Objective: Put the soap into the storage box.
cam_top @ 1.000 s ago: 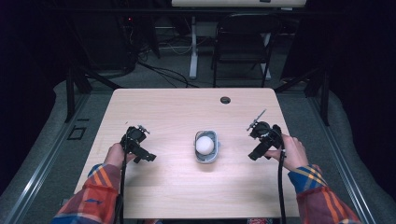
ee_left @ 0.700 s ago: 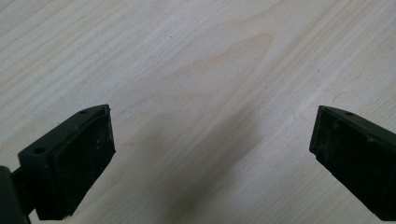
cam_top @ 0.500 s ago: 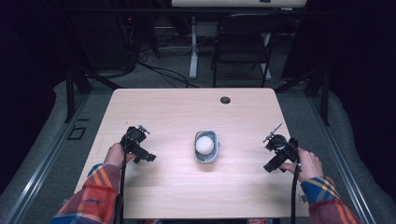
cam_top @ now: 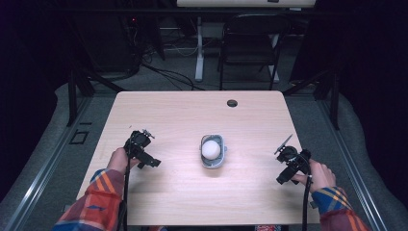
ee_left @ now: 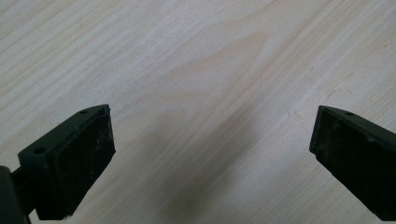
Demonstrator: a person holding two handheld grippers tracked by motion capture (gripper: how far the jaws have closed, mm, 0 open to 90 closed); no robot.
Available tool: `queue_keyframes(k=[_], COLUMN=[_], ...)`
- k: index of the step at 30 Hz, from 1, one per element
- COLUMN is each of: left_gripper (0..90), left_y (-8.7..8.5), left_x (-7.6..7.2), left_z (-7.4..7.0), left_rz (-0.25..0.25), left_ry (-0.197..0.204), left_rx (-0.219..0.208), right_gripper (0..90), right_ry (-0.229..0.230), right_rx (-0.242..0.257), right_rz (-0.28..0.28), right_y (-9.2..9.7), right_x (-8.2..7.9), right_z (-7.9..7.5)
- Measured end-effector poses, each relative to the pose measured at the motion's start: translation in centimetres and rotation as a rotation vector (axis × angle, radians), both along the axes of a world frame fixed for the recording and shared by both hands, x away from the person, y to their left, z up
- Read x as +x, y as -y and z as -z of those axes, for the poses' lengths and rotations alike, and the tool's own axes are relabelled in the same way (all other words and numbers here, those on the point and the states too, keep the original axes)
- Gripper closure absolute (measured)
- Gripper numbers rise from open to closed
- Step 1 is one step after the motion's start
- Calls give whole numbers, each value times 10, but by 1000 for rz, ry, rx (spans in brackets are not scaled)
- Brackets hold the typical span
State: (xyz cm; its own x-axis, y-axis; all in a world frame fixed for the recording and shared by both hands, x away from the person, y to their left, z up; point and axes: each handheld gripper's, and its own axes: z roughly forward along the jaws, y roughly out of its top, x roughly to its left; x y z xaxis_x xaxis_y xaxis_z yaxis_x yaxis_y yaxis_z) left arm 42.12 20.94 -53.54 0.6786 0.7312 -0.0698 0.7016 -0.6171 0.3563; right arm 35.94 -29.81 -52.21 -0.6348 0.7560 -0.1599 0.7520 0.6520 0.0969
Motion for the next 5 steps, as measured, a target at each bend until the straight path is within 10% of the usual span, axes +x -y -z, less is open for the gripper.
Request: queue_keyframes(k=[5], left_gripper=[0], left_y=[1], left_x=[0], left_z=[0], left_rz=[4], left_ry=[1], left_rx=[4], right_gripper=[5], right_ry=[7], right_rx=[-22], right_rz=[6], right_y=[2], right_x=[1], right_z=[2])
